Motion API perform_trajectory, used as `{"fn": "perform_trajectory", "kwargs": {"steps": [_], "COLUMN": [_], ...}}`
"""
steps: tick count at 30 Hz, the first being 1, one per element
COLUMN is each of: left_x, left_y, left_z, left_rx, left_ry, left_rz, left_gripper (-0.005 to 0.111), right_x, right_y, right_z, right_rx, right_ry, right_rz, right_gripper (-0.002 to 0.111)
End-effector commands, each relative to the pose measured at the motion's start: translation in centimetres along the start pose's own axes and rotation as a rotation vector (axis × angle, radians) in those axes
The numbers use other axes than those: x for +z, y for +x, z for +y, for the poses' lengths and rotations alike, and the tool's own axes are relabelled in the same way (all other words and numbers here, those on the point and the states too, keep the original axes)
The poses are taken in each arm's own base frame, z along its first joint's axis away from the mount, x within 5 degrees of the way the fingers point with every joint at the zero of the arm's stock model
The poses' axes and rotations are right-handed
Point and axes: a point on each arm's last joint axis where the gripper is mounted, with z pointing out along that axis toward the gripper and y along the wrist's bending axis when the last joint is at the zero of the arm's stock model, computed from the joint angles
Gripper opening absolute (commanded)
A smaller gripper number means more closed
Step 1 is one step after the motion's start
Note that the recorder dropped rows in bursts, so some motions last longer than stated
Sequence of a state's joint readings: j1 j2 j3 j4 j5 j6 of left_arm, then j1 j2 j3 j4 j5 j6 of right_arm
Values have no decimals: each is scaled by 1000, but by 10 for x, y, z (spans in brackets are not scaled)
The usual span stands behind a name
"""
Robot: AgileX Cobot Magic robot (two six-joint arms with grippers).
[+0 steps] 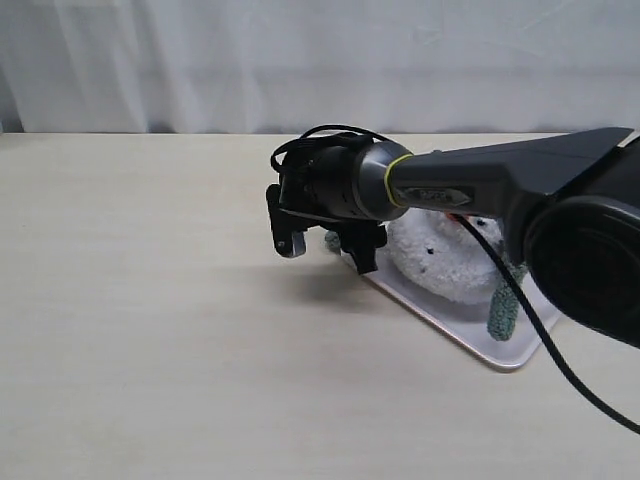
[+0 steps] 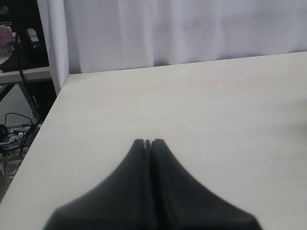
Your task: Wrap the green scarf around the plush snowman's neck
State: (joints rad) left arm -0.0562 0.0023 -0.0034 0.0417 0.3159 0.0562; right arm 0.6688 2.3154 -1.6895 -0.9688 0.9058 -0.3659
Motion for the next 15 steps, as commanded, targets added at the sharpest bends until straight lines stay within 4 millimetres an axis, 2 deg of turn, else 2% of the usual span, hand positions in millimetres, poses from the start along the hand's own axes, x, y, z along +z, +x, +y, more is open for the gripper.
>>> {"fn": "perform_trajectory", "kwargs": {"steps": [1,5,7,9,15], "left_x": [0,0,0,0,0], "left_y": [0,0,0,0,0], "left_z": [0,0,0,0,0], "left_rx": [0,0,0,0,0], "left_ry": [4,4,4,4,4], "left_rz": [-6,-6,-6,-6,-6], "left_gripper": [0,0,0,0,0], "right_x": [7,18,21,21,14], "right_y": [-2,-1,1,2,8], "right_z": [0,6,7,7,3], "right_rx": [4,-13,-29,-34,-15], "right_ry": [12,-9,-1,4,7], "right_rz": [-23,17,47,70,100], "right_gripper": [65,65,61,50,5]}}
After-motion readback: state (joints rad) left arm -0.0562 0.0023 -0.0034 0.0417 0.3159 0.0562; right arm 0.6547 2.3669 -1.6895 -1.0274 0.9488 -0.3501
